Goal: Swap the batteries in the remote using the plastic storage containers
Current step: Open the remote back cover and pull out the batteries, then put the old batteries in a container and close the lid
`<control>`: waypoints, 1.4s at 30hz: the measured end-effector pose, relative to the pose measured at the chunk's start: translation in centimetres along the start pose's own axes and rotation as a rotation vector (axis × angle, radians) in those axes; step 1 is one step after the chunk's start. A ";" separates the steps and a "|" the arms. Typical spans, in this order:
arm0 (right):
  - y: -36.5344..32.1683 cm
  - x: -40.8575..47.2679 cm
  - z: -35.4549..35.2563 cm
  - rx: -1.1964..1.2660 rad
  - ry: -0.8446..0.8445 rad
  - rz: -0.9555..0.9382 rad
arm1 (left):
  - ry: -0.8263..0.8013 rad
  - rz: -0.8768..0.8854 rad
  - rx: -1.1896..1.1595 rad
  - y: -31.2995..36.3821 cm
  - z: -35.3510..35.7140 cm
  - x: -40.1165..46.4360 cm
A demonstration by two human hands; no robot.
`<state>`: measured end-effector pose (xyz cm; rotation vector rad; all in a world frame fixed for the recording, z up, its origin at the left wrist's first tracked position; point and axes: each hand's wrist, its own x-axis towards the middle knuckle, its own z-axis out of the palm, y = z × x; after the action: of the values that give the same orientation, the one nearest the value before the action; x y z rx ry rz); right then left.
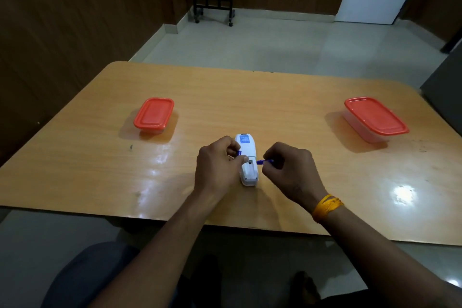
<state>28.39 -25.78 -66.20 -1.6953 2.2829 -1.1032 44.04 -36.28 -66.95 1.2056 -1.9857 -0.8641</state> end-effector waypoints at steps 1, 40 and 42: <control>0.2 -0.3 -0.7 0.024 0.040 0.058 | 0.007 0.005 -0.036 0.5 0.0 -0.3; 9.5 -4.0 -7.9 -0.104 0.075 0.686 | -0.241 0.011 0.136 10.5 16.3 -3.6; 9.5 -4.1 -7.9 -0.109 0.075 0.681 | -0.242 0.017 0.139 10.4 16.3 -3.6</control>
<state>18.71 -17.24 -67.37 -0.7710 2.6788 -0.8984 27.40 -26.00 -68.61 1.2057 -2.2793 -0.9118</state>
